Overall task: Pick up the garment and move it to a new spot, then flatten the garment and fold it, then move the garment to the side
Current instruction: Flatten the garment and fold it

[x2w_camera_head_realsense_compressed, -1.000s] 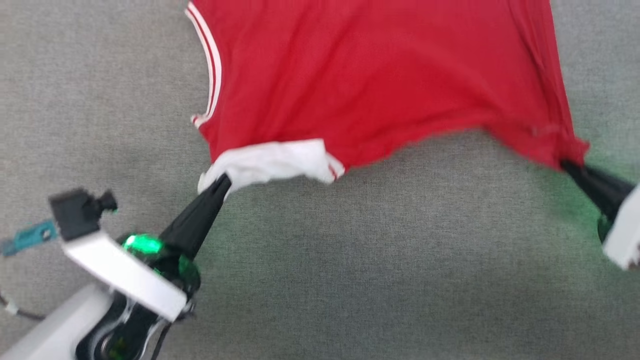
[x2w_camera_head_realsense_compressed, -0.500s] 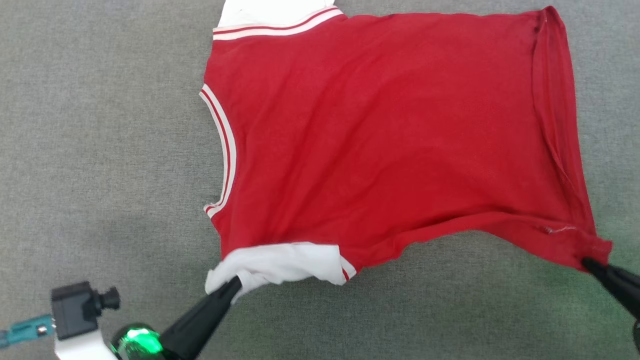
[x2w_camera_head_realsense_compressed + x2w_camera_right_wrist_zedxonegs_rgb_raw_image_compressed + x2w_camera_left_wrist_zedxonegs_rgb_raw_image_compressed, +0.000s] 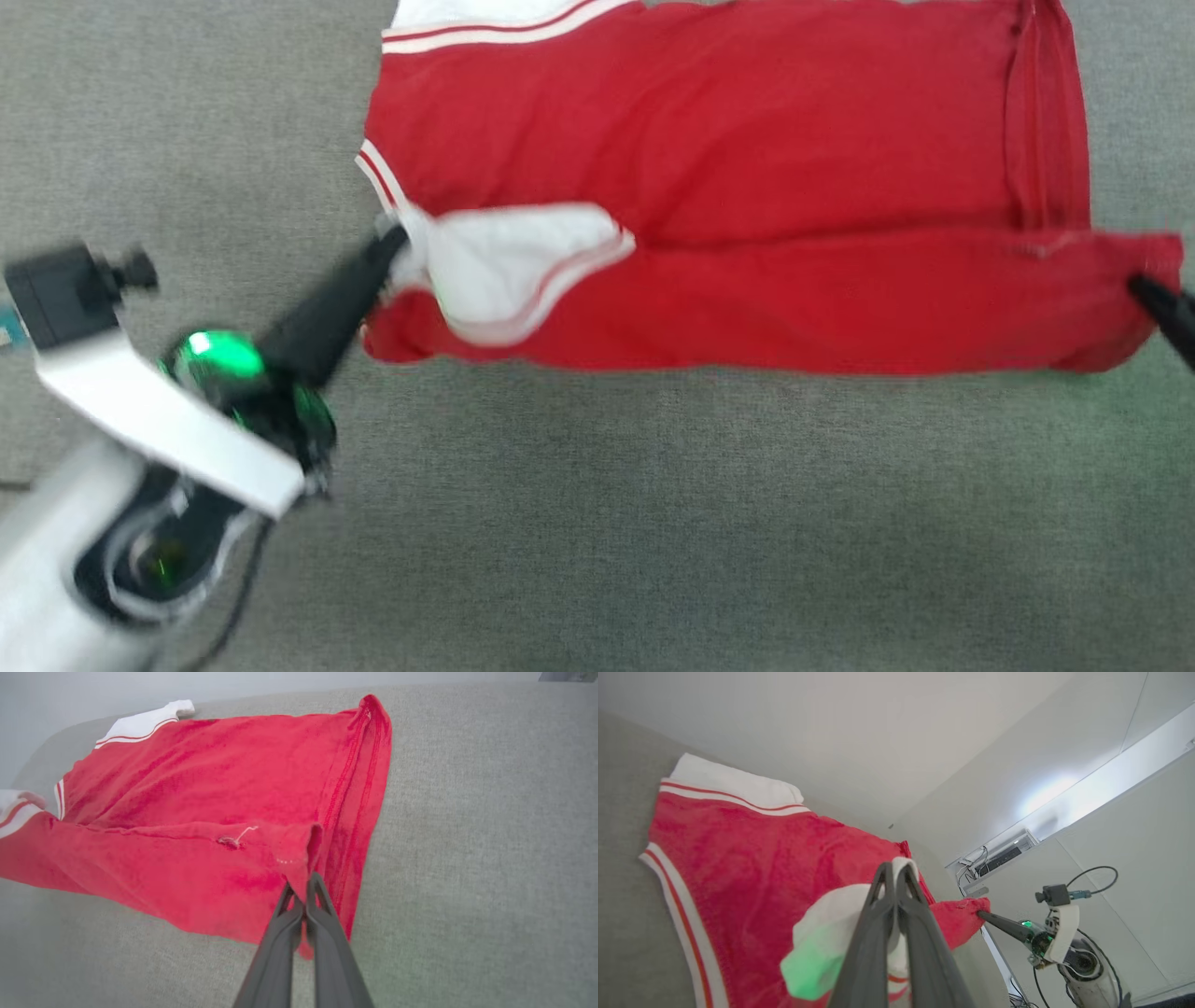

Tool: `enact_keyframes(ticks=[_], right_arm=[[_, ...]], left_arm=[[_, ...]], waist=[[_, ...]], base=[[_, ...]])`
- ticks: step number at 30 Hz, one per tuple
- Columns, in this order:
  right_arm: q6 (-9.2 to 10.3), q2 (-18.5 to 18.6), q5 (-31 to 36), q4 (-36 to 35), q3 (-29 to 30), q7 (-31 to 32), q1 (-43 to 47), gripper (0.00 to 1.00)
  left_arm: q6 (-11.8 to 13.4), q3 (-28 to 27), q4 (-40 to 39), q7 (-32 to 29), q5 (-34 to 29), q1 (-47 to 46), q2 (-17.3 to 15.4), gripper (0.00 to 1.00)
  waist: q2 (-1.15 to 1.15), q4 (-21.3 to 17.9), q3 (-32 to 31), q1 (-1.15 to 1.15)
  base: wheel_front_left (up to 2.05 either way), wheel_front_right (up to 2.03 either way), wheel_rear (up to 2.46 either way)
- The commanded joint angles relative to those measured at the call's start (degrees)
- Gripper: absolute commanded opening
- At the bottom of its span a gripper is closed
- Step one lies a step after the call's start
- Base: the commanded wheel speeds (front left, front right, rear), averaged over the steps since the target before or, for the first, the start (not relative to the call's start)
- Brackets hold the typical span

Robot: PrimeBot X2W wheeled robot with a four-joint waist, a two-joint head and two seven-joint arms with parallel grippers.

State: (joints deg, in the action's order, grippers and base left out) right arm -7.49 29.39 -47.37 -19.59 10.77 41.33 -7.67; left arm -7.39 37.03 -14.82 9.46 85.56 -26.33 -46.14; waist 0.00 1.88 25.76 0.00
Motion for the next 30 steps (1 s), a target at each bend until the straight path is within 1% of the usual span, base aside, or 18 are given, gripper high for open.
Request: enact_keyframes(ticks=[1, 5, 9, 12, 16, 19, 20, 21, 22, 23, 24, 25, 26, 30], right_arm=[[0.00, 0.07, 0.59, 1.39, -0.73, -0.48, -2.34, 0.00], [0.00, -0.40, 1.73, 7.16, -2.35, -1.72, -9.16, 0.00], [0.00, -0.69, 2.77, 12.57, -4.86, -2.14, -13.67, 0.00], [0.00, -0.59, 3.63, 16.45, -7.28, -3.56, -16.56, 0.00], [0.00, -0.26, 4.14, 19.95, -9.65, -5.33, -18.16, 0.00], [0.00, 0.02, 3.84, 21.65, -11.05, -6.62, -19.07, 0.00], [0.00, 0.12, 3.74, 22.18, -11.51, -7.05, -19.15, 0.00], [0.00, 0.23, 3.85, 22.59, -11.72, -7.75, -19.38, 0.00], [0.00, 0.24, 3.98, 22.99, -11.88, -8.41, -19.56, 0.00], [0.00, 0.23, 4.07, 23.32, -12.14, -9.05, -19.61, 0.11], [0.00, 0.35, 4.35, 23.68, -12.41, -9.70, -19.55, 0.36], [0.00, 0.52, 4.65, 24.10, -12.72, -10.43, -19.43, 0.71], [0.00, 0.58, 4.63, 24.50, -12.94, -11.04, -19.18, 1.00], [0.00, 1.01, 4.90, 24.81, -12.53, -13.80, -17.52, 1.00]], left_arm=[[-0.12, -0.64, 2.10, -0.32, 0.68, -2.71, 0.88, 0.00], [-0.12, -1.22, 8.61, -1.16, 2.21, -8.12, 3.09, 0.00], [-0.13, -0.25, 14.94, -2.77, 2.55, -11.37, 4.93, 0.00], [-0.12, 1.40, 20.98, -3.79, 0.97, -13.91, 6.10, 0.00], [-0.12, 2.74, 25.25, -3.58, 0.64, -15.35, 6.96, 0.00], [-0.13, 4.12, 27.51, -3.70, -1.00, -16.43, 6.34, 0.00], [-0.12, 4.83, 28.23, -3.05, -2.32, -16.87, 5.96, 0.11], [-0.13, 5.50, 28.66, -2.72, -2.98, -17.08, 5.88, 0.34], [-0.12, 6.21, 29.01, -2.26, -3.58, -17.35, 5.67, 0.54], [-0.13, 6.74, 29.42, -1.78, -4.46, -17.82, 5.22, 1.00], [-0.12, 7.57, 29.75, -1.60, -5.14, -18.27, 4.89, 1.00], [-0.12, 8.49, 29.68, -1.65, -5.79, -18.62, 4.66, 1.00], [-0.12, 9.19, 29.61, -1.54, -6.52, -19.10, 4.14, 1.00], [-0.12, 12.74, 28.22, -1.43, -10.22, -21.54, 0.99, 1.00]], waist=[[0.00, -0.30, 0.55, 0.00], [0.00, -1.06, 1.63, 0.00], [0.00, -1.22, 2.66, 0.00], [0.00, -1.30, 3.78, 0.00], [0.00, -1.33, 4.45, 0.00], [0.00, -1.42, 4.63, 0.00], [0.00, -1.46, 4.61, 0.00], [0.00, -1.48, 4.54, 0.00], [0.00, -1.53, 4.40, 0.00], [0.00, -1.59, 4.19, 0.00], [0.00, -1.61, 3.90, 0.00], [0.00, -1.61, 3.53, 0.00], [0.00, -1.62, 3.11, 0.00], [0.00, -1.35, 0.84, 0.00]], base=[[0.00, 0.00, 0.00], [0.00, 0.00, 0.00], [0.00, 0.00, 0.00], [0.00, 0.00, 0.00], [0.00, 0.00, 0.00], [0.00, 0.00, 0.00], [0.00, 0.00, 0.00], [0.00, 0.00, 0.00], [0.00, 0.00, 0.00], [0.00, 0.00, 0.00], [0.00, 0.00, 0.00], [0.00, 0.00, 0.00], [0.00, 0.00, 0.00], [0.00, 0.00, 0.00]])
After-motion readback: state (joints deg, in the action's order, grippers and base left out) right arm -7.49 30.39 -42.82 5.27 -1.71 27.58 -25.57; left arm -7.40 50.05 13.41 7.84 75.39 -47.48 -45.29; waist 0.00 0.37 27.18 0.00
